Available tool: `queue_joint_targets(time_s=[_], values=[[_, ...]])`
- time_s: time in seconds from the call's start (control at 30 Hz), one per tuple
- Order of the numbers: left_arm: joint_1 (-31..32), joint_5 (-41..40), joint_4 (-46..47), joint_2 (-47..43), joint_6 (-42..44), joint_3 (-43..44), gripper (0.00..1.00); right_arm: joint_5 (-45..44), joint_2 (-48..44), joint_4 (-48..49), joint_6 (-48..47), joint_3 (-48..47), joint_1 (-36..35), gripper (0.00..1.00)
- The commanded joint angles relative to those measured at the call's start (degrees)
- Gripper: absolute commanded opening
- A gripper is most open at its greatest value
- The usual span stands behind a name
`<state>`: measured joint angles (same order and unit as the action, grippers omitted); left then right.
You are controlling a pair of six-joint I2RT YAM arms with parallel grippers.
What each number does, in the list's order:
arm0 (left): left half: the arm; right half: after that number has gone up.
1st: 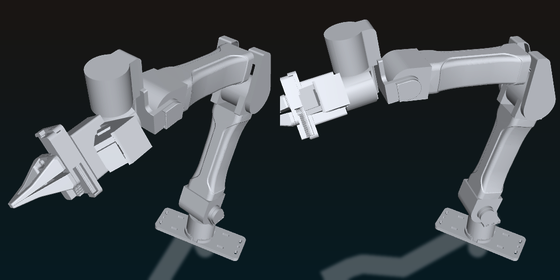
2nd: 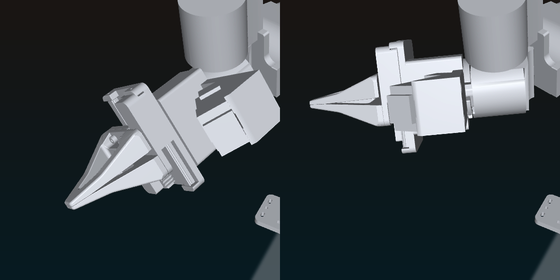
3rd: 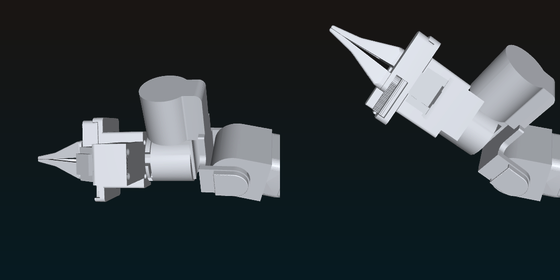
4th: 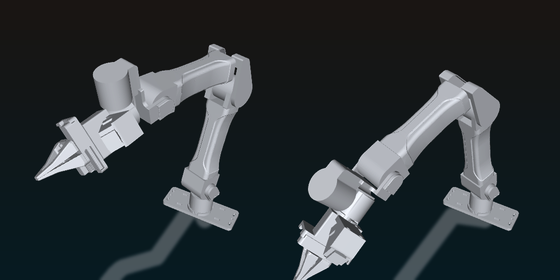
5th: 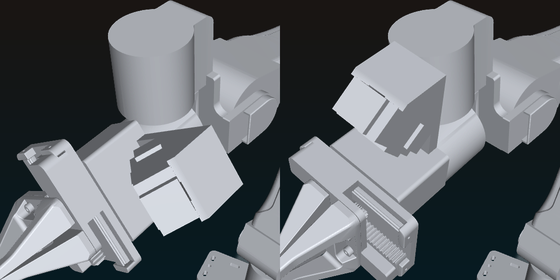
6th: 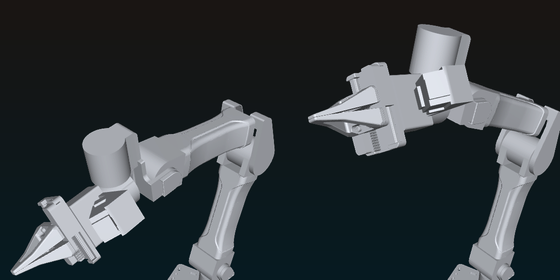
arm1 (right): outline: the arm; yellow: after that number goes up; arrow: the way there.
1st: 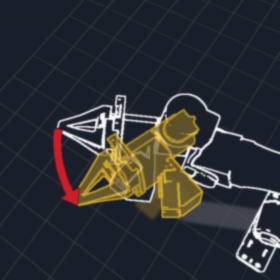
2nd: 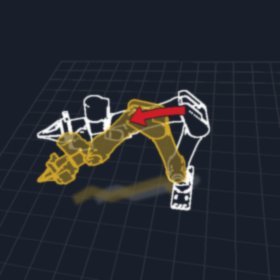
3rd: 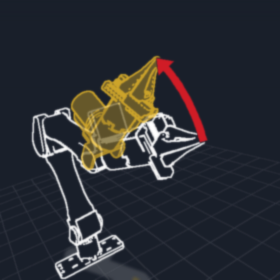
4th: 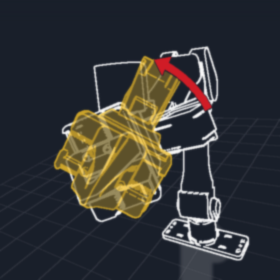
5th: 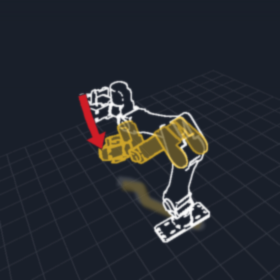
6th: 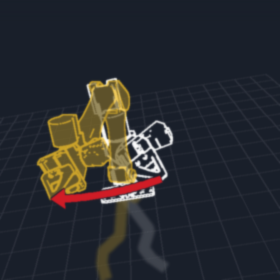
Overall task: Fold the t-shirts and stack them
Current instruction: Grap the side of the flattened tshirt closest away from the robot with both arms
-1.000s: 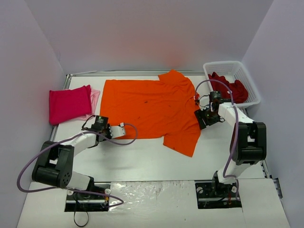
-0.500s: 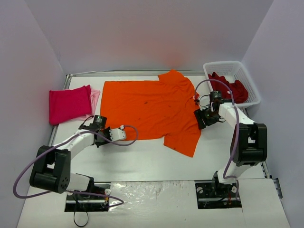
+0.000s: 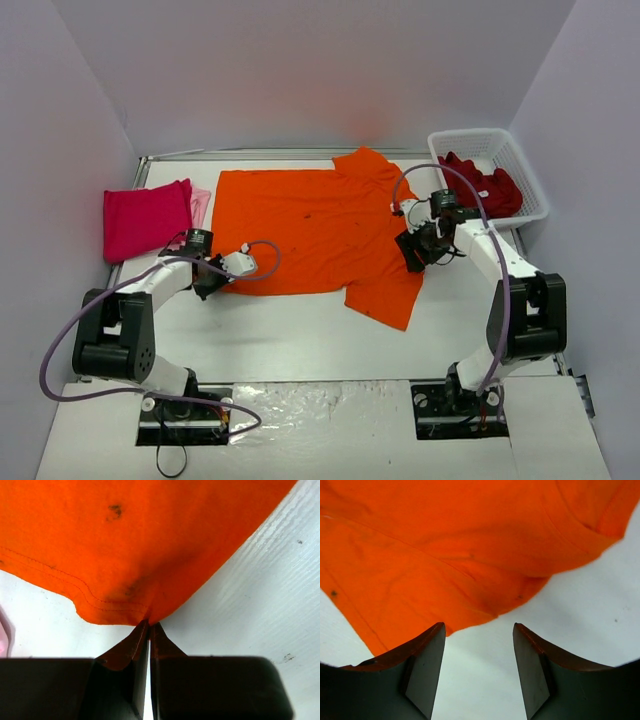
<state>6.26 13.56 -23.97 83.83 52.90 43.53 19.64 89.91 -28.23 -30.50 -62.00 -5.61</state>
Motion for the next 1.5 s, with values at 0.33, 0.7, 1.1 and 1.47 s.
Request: queue_joint_targets(time_s=[0.33,0.7,1.1,1.47], values=[[-1.43,7.09,-10.74,3.62,-6.14,6.22,0.02,0.58,-4.13,-8.59,-8.78,2.67,-15.57,0.53],[-1.43,8.15,-12.07,5.29,-10.19,9.03,0.02,-7.76,-5.27,-16.77,-13.00,7.59,-18.91,0.53],[-1.25,7.18,-9.87,7.83,-12.56,9.82,0.02,-9.97,-3.96,-22.66,-13.80,9.61,-21.98,0.52],[-1.34,8.06,-9.70,8.89,-12.83,10.26,0.02,-10.67,0.08,-21.96,-10.11,7.86,-29.63,0.51]])
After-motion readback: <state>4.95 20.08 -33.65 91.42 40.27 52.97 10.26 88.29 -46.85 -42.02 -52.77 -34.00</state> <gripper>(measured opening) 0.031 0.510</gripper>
